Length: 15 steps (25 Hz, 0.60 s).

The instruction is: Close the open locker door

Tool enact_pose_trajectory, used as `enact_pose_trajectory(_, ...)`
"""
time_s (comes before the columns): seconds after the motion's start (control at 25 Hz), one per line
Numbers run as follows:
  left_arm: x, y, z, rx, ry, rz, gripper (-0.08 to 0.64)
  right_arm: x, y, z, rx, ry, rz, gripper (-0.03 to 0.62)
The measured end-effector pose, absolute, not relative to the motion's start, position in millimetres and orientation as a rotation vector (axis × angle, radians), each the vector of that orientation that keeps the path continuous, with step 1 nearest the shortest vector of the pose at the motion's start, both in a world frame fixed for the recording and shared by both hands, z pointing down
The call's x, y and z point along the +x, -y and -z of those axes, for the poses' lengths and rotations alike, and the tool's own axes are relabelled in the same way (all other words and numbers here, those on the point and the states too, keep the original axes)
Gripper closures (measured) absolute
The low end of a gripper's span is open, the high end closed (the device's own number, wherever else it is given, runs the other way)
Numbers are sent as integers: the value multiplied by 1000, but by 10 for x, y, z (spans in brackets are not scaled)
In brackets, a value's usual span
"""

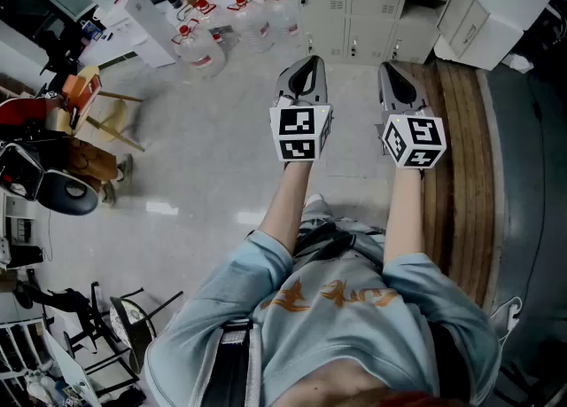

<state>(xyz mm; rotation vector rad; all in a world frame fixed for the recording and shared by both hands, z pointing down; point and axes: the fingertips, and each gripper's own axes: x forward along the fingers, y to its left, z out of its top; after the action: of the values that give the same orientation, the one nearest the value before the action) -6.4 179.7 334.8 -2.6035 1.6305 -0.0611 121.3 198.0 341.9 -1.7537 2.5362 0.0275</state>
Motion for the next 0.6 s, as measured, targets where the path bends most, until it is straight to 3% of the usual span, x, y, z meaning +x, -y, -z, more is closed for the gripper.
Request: enact_pose_trajectory(0.6, 230, -1556, -3422, -2690, -1585, 92, 538, 1636, -1743, -3399, -1814, -2415, 62, 561)
